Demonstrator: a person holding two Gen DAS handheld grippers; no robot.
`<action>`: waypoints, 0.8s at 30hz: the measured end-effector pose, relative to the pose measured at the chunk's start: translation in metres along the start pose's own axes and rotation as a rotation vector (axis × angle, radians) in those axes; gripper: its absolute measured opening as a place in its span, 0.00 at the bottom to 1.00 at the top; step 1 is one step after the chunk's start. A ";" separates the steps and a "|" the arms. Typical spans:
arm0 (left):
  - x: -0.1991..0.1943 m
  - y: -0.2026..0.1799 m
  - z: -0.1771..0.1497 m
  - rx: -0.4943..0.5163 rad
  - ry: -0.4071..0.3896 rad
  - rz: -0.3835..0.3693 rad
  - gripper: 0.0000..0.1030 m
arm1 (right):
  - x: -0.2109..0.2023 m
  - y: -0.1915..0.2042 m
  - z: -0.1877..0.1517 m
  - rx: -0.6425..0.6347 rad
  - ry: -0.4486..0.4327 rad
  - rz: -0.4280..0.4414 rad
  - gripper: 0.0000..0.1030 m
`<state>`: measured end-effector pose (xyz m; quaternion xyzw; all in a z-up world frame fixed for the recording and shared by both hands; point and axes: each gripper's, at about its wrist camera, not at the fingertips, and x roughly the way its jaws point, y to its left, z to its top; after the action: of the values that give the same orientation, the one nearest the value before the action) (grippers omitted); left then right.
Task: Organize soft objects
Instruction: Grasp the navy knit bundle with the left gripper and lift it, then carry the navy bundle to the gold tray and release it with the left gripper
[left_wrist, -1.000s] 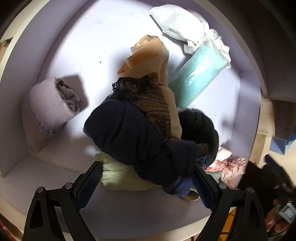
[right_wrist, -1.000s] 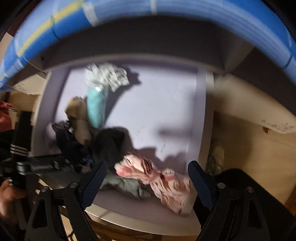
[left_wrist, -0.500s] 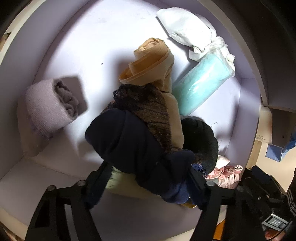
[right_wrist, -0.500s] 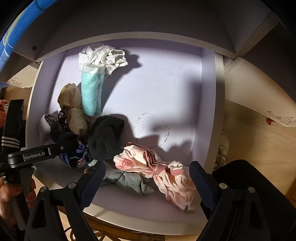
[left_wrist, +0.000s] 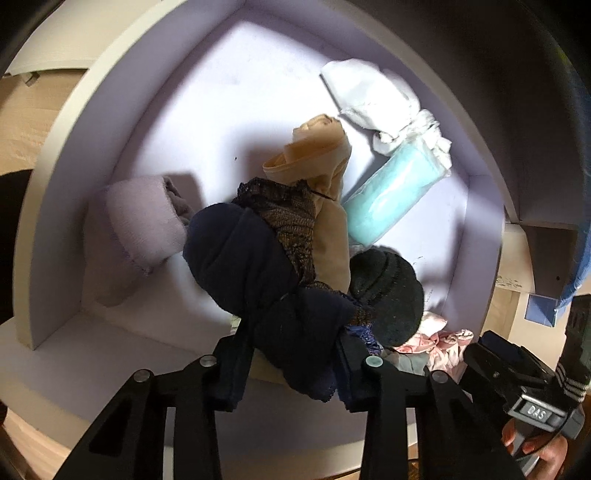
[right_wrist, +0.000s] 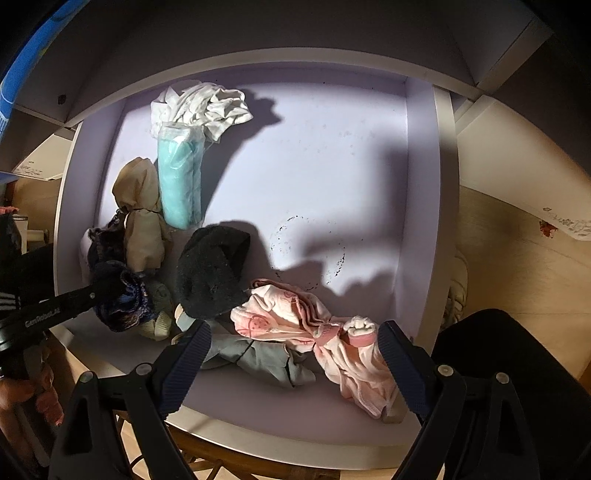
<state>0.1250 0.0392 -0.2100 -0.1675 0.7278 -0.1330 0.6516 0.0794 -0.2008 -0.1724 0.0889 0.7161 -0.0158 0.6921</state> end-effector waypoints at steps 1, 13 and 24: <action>-0.005 0.000 -0.002 0.001 -0.007 -0.003 0.36 | 0.000 0.000 0.000 0.000 0.000 0.002 0.90; -0.055 -0.005 -0.010 0.055 -0.101 0.003 0.36 | -0.001 -0.001 -0.001 0.009 -0.001 0.041 0.90; -0.103 -0.047 -0.026 0.263 -0.156 -0.050 0.36 | -0.003 0.005 0.001 -0.011 -0.008 0.057 0.90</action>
<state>0.1122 0.0389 -0.0943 -0.1089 0.6470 -0.2299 0.7188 0.0814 -0.1959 -0.1693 0.1054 0.7106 0.0079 0.6956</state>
